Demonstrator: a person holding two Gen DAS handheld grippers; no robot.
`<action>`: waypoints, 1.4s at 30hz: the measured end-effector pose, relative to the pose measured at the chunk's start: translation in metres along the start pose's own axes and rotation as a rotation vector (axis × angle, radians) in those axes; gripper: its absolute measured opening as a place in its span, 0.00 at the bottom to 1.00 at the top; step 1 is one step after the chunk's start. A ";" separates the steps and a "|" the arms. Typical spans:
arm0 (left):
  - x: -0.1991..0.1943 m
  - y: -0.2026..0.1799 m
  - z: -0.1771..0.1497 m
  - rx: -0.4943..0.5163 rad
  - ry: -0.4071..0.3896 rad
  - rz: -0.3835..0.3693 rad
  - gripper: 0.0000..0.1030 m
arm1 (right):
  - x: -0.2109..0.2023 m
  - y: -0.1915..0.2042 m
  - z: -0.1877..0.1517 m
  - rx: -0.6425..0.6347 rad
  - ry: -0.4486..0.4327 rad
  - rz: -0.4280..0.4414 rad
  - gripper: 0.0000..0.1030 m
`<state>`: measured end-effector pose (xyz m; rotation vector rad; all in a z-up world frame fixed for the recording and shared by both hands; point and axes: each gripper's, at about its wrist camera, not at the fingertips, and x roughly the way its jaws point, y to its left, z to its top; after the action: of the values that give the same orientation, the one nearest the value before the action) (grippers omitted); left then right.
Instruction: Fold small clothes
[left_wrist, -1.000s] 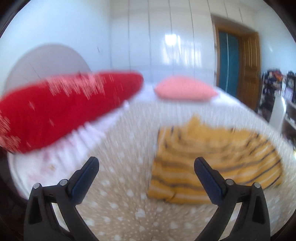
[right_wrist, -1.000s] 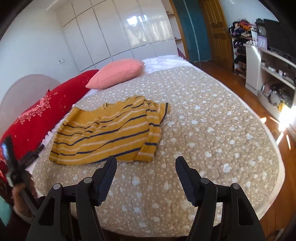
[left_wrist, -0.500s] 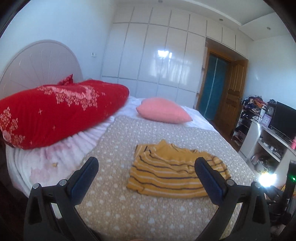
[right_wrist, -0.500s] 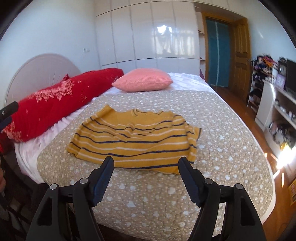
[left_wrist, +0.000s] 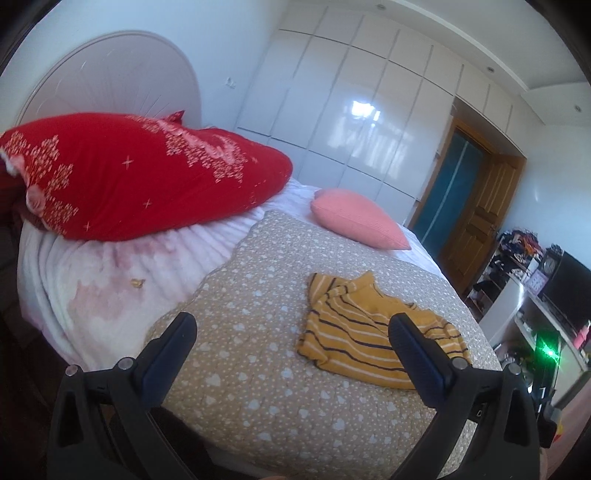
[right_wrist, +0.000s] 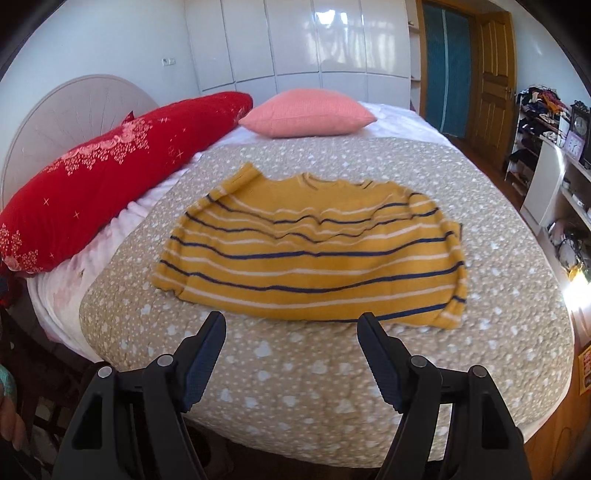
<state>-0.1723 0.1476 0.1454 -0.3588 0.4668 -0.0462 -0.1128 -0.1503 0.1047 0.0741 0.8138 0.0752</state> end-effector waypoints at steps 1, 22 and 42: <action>0.001 0.004 0.000 -0.007 0.003 0.004 1.00 | 0.003 0.006 -0.001 -0.006 0.006 -0.001 0.76; 0.010 0.038 -0.003 -0.098 0.052 0.053 1.00 | 0.025 0.055 -0.005 -0.058 0.076 -0.024 0.76; -0.005 -0.022 0.000 0.095 -0.119 0.284 1.00 | -0.003 -0.010 -0.017 0.026 -0.054 -0.063 0.77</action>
<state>-0.1761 0.1277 0.1548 -0.1979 0.3928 0.2265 -0.1268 -0.1595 0.0949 0.0745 0.7624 0.0029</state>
